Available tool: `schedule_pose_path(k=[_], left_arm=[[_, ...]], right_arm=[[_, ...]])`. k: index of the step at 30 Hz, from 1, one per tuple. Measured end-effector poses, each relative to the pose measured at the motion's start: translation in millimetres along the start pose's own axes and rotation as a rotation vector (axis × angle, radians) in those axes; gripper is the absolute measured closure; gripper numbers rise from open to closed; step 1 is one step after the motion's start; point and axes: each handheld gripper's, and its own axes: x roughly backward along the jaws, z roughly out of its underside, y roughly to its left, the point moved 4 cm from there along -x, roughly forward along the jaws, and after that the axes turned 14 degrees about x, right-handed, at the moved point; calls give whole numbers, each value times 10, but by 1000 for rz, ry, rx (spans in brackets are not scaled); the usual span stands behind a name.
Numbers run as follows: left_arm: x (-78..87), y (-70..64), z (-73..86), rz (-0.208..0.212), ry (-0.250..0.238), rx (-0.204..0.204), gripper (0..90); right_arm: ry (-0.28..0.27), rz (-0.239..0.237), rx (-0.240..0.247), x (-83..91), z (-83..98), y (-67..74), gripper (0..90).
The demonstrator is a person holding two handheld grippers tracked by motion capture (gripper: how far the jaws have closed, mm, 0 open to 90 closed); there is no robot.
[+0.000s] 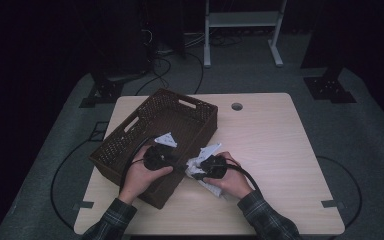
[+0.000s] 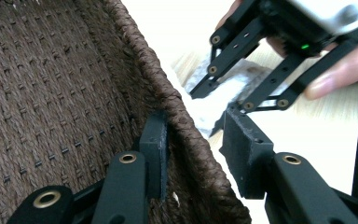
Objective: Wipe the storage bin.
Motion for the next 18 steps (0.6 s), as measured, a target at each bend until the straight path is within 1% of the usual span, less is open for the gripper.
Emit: schedule_pose_path(k=[1, 3, 4, 5, 6, 10, 11, 15, 17, 18], left_arm=[[0, 1, 0, 0, 0, 0, 609], [-1, -2, 2, 2, 0, 5, 609], [0, 0, 0, 0, 0, 1, 609], [0, 1, 0, 1, 0, 1, 609], [0, 1, 0, 1, 0, 0, 609], [1, 1, 0, 0, 1, 1, 609], [1, 1, 0, 0, 0, 2, 609], [1, 3, 0, 4, 1, 2, 604], [2, 4, 0, 4, 2, 0, 604], [2, 3, -1, 5, 1, 2, 605]], right_arm=[[-9, 3, 5, 30, -17, 3, 723], [-25, 24, 10, 107, -55, -4, 724], [-33, 26, 4, 134, -70, -5, 724], [-45, 33, 13, 164, -86, -15, 724], [-53, 39, 12, 192, -103, -17, 724], [-74, 51, 26, 270, -160, -14, 725], [-89, 57, 26, 292, -182, -12, 726], [-110, 87, 45, 403, -255, -19, 726], [-123, 101, 47, 444, -274, -28, 727], [-137, 107, 40, 477, -281, -42, 727]])
